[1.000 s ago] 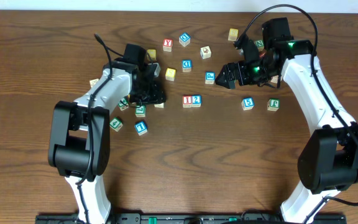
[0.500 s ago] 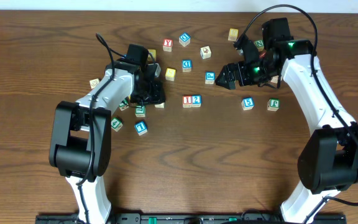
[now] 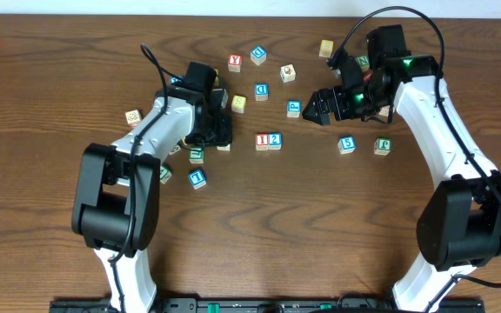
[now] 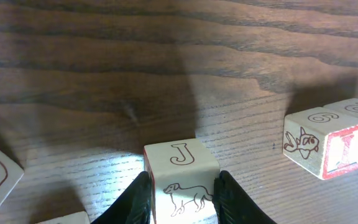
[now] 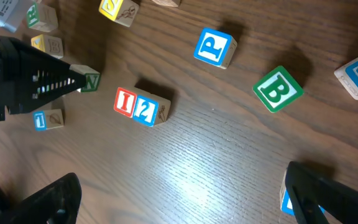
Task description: Spell out AI2
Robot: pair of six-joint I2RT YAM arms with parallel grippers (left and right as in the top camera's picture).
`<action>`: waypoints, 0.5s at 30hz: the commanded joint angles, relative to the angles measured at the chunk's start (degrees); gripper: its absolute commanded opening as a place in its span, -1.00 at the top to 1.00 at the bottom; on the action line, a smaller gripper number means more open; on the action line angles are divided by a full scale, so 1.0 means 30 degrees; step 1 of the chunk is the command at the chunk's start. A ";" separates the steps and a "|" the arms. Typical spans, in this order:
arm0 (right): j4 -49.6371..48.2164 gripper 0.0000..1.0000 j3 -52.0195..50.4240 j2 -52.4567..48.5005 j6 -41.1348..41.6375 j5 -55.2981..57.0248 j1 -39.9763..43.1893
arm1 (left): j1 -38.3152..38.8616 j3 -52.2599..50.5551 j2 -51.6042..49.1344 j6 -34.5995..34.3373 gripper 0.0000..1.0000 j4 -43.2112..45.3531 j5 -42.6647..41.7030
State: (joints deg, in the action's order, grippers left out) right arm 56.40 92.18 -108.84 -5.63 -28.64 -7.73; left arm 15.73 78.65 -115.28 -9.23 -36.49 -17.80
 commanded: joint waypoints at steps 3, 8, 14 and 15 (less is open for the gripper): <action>0.0066 -0.98 -0.0015 0.0452 -0.0291 0.0015 0.0044 | 0.0787 0.0066 -0.0364 -0.0481 0.45 -0.1071 0.3118; 0.0066 -0.99 -0.0015 0.0452 -0.0291 0.0022 0.0044 | 0.1173 0.0656 -0.0357 -0.0954 0.44 -0.2047 0.4983; 0.0058 -0.99 -0.0015 0.0452 -0.0291 0.0015 0.0044 | 0.1792 0.0794 -0.0350 -0.1515 0.44 -0.2652 0.7213; 0.0058 -0.98 -0.0015 0.0452 -0.0291 0.0022 0.0044 | 0.1938 0.0794 -0.0350 -0.1559 0.44 -0.2703 0.7599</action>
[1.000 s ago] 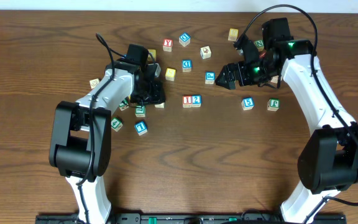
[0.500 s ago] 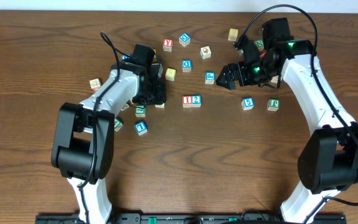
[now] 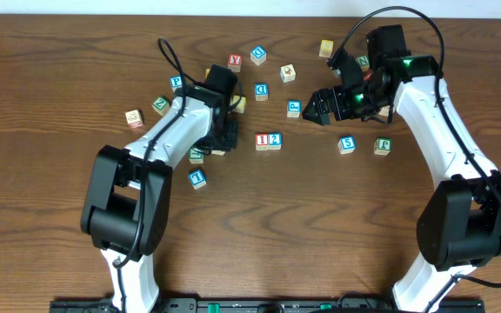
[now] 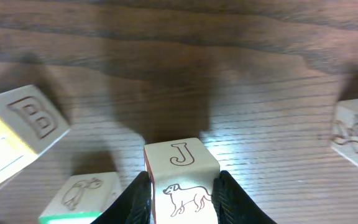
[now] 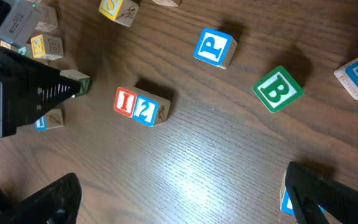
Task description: Spell out AI2
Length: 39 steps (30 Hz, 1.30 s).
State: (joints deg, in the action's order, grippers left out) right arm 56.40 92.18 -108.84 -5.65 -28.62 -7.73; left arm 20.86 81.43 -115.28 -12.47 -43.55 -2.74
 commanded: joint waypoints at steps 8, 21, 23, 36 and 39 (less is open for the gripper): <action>0.0066 -0.99 -0.0015 0.0452 -0.0284 0.0007 0.0044 | 0.1413 -0.0131 -0.0350 -0.1647 0.45 -0.0459 0.5785; 0.0073 -0.99 -0.0015 0.0452 -0.0284 0.0007 0.0044 | 0.1872 -0.0138 -0.0364 -0.4109 0.44 -0.0168 0.6929; 0.0080 -0.98 -0.0015 0.0452 -0.0284 0.0007 0.0044 | 0.1989 -0.0138 -0.0364 -0.4109 0.44 -0.0015 0.6929; 0.0277 -0.99 -0.0015 0.0452 -0.0299 0.0015 0.0044 | 0.2397 -0.0189 -0.0401 -0.4102 0.44 0.0321 0.6943; 0.0284 -0.98 -0.0015 0.0452 -0.0299 0.0015 0.0044 | 0.2404 -0.0189 -0.0495 -0.4109 0.44 0.0379 0.6943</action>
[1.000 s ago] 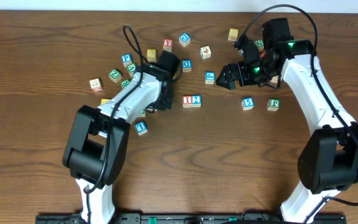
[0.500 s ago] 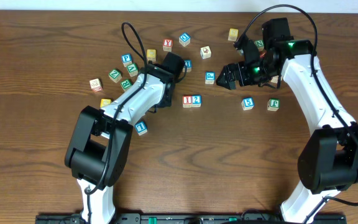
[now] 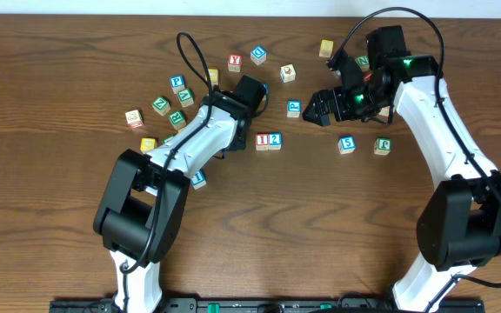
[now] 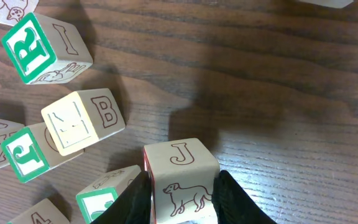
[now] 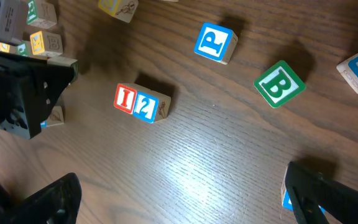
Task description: Spell out AI2
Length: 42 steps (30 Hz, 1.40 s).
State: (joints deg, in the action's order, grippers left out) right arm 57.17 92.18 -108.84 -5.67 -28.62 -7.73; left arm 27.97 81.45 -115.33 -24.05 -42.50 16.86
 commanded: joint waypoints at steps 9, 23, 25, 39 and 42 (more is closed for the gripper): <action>0.0029 -0.99 -0.0015 0.0452 -0.0437 0.0015 0.0044 | 0.0036 -0.0197 -0.1231 -0.0233 0.44 -0.0029 0.0765; 0.0022 -0.98 -0.0015 0.0452 -0.0576 0.0015 0.0044 | 0.0051 -0.0197 -0.1319 -0.0605 0.42 0.0058 0.0357; 0.0022 -0.99 -0.0015 0.0452 -0.0576 0.0015 0.0044 | 0.0051 -0.0197 -0.1319 -0.0619 0.42 0.0160 0.0066; 0.0029 -0.99 -0.0015 0.0452 -0.0576 0.0015 0.0044 | 0.0051 -0.0197 -0.1319 -0.0954 0.33 0.0328 0.0044; 0.0029 -0.98 -0.0015 0.0452 -0.0576 0.0015 0.0044 | 0.0051 -0.0197 -0.1319 -0.0962 0.33 0.0393 0.0044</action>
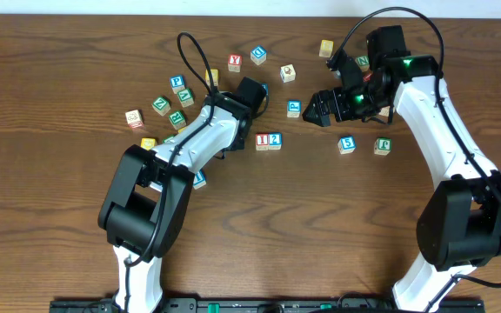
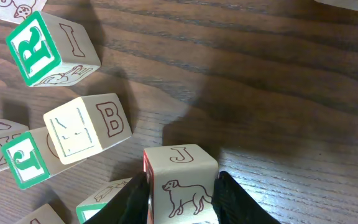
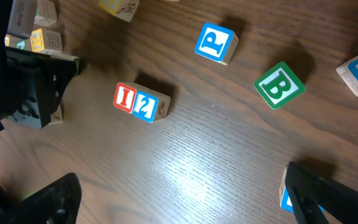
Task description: Spell out AI2
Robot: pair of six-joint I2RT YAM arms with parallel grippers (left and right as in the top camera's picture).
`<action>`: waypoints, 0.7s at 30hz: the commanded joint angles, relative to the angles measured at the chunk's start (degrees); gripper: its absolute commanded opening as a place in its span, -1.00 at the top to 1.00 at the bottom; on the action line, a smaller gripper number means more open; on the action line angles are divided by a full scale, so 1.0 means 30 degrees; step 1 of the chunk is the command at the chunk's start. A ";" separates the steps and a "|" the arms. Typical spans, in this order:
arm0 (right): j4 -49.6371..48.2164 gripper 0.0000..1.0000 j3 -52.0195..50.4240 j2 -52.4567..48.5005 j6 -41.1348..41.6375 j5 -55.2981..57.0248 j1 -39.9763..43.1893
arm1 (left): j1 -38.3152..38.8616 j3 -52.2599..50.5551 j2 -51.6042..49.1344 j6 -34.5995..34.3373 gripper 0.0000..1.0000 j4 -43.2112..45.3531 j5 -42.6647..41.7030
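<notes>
My left gripper (image 2: 183, 208) is shut on a wooden block (image 2: 180, 177) that shows a letter J, a dog drawing and a red-edged side face. In the overhead view the left gripper (image 1: 232, 137) sits just left of the red I block (image 1: 262, 139) and the blue 2 block (image 1: 274, 139), which stand side by side. The right wrist view shows the same I block (image 3: 124, 98) and 2 block (image 3: 145, 106). My right gripper (image 3: 188, 199) hangs open above bare table, right of that pair, holding nothing.
A green R block (image 2: 42, 50), a pale B block (image 2: 89, 127) and other loose blocks crowd the left gripper's left side. A blue P block (image 3: 216, 43) and a green B block (image 3: 279, 85) lie near the right gripper. More blocks are scattered toward the far edge (image 1: 259, 54).
The left gripper, still holding the J block, has shifted only slightly; nearby blocks sit a little lower in its view. The right arm has not moved.
The left gripper was shut on the J block further left, among the loose blocks. It then stood a little further right, then close to the left of the I and 2 pair, where it remains. The right gripper stayed open in one place throughout.
</notes>
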State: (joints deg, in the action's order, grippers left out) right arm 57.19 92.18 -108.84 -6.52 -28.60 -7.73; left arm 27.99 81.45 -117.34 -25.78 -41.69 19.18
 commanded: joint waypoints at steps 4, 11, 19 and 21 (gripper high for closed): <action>0.0022 -0.98 -0.0015 0.0452 -0.0291 0.0007 0.0044 | 0.0044 -0.0197 -0.0663 -0.0459 0.33 0.0146 -0.0729; 0.0029 -0.99 -0.0015 0.0452 -0.0291 0.0007 0.0044 | 0.0175 -0.0197 -0.0729 -0.0809 0.32 0.0299 -0.0736; 0.0124 -0.99 -0.0015 0.0452 -0.0306 0.0007 0.0044 | 0.0503 -0.0197 -0.0729 -0.0889 0.31 0.0648 -0.0736; 0.0168 -0.99 -0.0015 0.0452 -0.0488 0.0007 0.0044 | 0.0503 -0.0197 -0.0750 -0.0882 0.30 0.0648 -0.0736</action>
State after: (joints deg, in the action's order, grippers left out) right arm 57.54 92.18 -108.84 -6.70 -28.60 -7.73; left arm 29.32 81.45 -117.56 -27.24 -39.75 18.74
